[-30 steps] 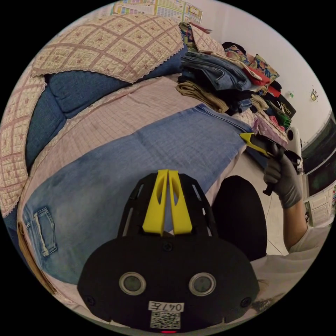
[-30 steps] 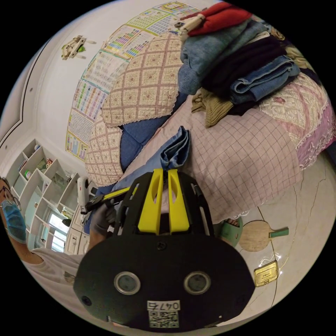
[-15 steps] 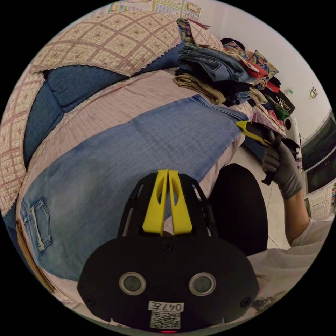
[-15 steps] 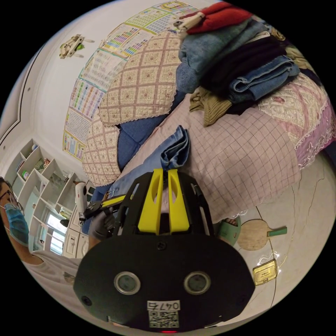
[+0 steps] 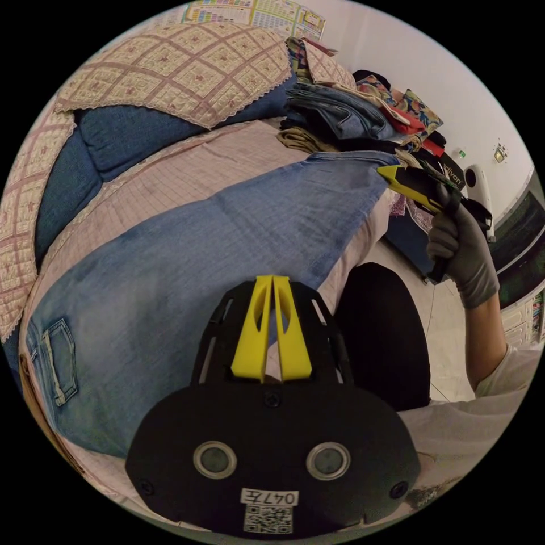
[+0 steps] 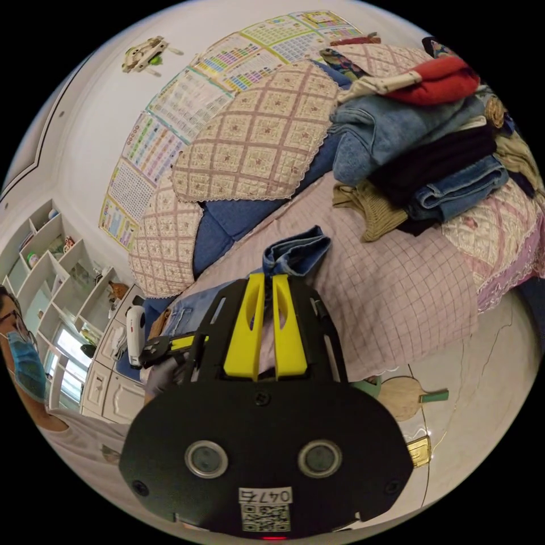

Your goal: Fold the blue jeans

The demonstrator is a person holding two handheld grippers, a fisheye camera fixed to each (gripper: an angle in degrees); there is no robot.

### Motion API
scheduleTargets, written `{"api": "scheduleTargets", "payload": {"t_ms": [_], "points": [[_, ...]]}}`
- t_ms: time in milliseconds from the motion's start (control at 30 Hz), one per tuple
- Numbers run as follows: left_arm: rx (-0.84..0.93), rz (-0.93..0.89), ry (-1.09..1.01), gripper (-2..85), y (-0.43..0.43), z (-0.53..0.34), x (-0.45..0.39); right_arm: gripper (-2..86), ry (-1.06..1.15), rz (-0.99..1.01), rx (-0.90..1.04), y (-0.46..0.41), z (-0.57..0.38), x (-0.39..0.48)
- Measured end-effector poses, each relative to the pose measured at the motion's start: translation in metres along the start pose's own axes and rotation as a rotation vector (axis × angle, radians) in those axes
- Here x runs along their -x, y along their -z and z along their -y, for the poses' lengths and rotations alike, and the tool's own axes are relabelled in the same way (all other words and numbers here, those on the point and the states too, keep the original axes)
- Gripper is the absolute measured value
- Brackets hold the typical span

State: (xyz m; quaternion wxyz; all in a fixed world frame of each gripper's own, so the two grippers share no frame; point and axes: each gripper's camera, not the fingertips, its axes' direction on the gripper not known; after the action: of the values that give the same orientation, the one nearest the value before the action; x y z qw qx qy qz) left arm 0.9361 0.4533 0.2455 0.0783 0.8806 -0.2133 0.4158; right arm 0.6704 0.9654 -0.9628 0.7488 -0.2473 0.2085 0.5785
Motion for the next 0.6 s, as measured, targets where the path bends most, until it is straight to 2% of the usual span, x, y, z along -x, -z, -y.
{"api": "scheduleTargets", "payload": {"t_ms": [200, 367, 467, 600], "points": [[-0.017, -0.039, 0.002, -1.0, -0.031, -0.051, 0.011, -0.5, 0.039, 0.018, -0.027, -0.020, -0.003, 0.052], [-0.082, -0.080, 0.051, -1.0, -0.054, -0.123, 0.022, -0.5, 0.223, 0.125, -0.032, -0.053, 0.006, 0.138], [-0.150, -0.111, 0.087, -1.0, -0.056, -0.176, 0.030, -0.6, 0.352, 0.221, 0.007, -0.091, 0.004, 0.200], [-0.189, -0.071, 0.139, -1.0, -0.044, -0.261, 0.041, -0.5, 0.502, 0.291, 0.153, -0.164, -0.019, 0.276]]}}
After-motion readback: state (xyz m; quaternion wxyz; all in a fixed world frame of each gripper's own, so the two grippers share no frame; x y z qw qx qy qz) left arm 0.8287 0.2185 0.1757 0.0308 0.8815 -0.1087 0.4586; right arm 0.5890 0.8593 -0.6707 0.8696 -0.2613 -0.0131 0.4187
